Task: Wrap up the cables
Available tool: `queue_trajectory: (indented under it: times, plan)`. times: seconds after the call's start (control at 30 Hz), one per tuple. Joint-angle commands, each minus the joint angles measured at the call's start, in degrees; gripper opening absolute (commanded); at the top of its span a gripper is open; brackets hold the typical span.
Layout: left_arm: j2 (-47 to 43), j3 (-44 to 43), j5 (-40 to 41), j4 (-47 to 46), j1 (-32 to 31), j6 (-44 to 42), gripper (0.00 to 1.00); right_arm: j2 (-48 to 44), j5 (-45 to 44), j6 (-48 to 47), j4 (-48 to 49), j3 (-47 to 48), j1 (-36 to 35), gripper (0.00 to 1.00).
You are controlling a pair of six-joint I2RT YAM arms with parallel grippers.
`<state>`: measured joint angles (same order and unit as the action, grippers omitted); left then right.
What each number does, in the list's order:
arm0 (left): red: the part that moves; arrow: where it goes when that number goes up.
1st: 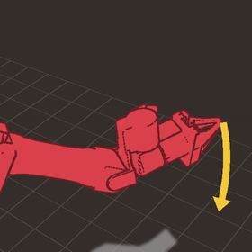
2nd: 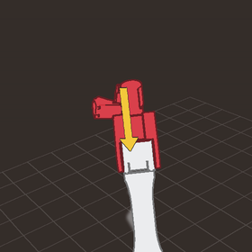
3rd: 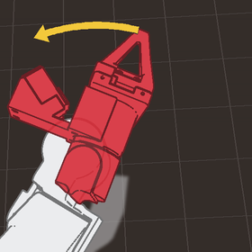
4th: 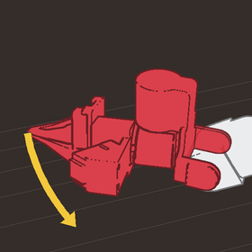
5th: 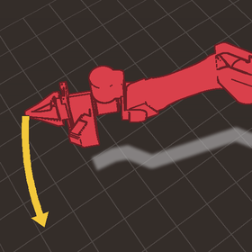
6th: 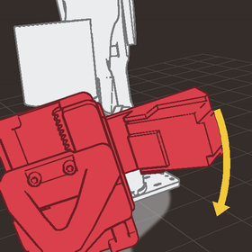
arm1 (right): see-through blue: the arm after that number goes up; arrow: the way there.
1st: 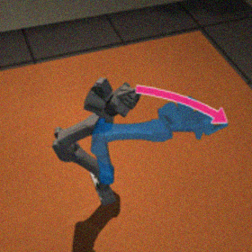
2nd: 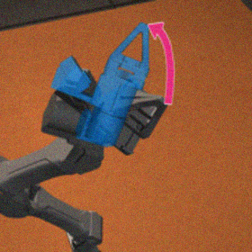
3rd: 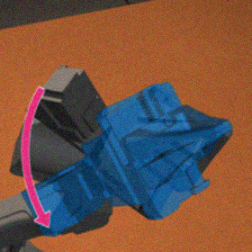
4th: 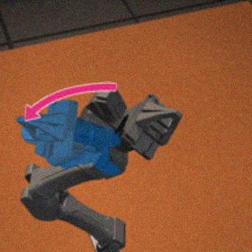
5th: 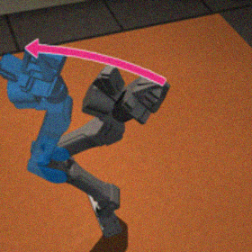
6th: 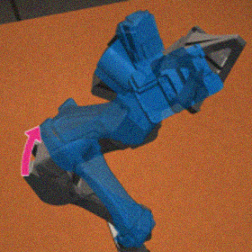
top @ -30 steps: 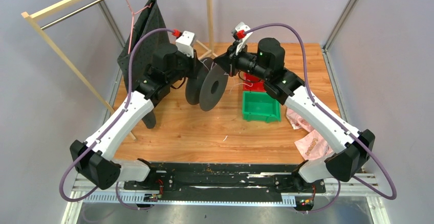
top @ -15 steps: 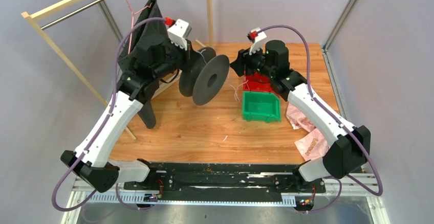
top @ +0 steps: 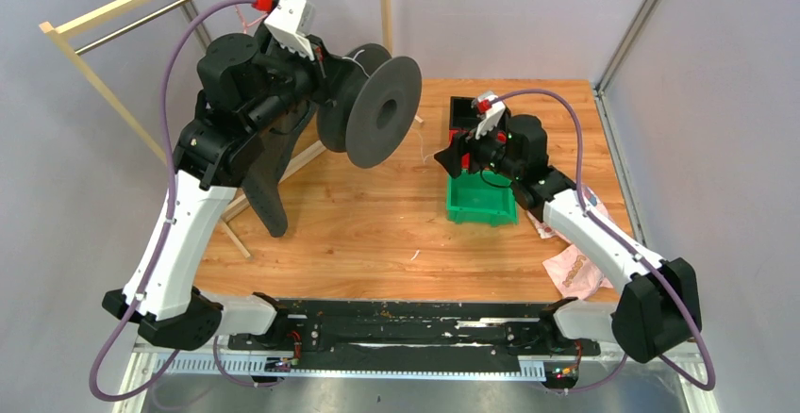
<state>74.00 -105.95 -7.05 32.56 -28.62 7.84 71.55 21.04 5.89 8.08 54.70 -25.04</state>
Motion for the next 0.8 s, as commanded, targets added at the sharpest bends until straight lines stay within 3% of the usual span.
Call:
queue_trajectory:
  times: [0.0,0.17,0.37,0.5,0.57,0.67,0.73,0.77]
  plan:
    - [0.4,-3.4,0.7,-1.3,0.4,2.2,0.00,0.3,5.9,0.2,8.1,-1.9,0.6,0.77]
    - [0.4,-3.8,0.6,-1.6,0.4,2.9,0.00,4.1,9.3,4.6,13.9,-2.2,-0.3,0.78]
    - [0.6,-4.4,0.0,-2.2,0.5,3.9,0.00,12.3,6.7,4.8,23.1,-1.7,-2.1,0.76]
    - [1.2,-5.0,0.2,-2.8,0.7,4.8,0.00,18.9,8.7,8.3,27.2,1.8,-2.2,0.68]
    - [1.6,-5.6,0.9,-2.8,0.8,5.4,0.00,20.4,10.5,10.1,28.6,2.9,-2.2,0.54]
    - [2.0,-5.4,3.6,-4.7,0.9,8.1,0.00,20.9,12.6,11.1,26.8,3.6,-2.6,0.14]
    - [2.6,-4.9,6.6,-6.9,0.9,10.0,0.00,19.7,13.0,10.6,24.4,2.6,-3.3,0.02]
    - [2.8,-4.1,9.9,-8.6,0.9,11.1,0.00,18.5,12.3,9.9,22.6,2.1,-3.8,0.01]
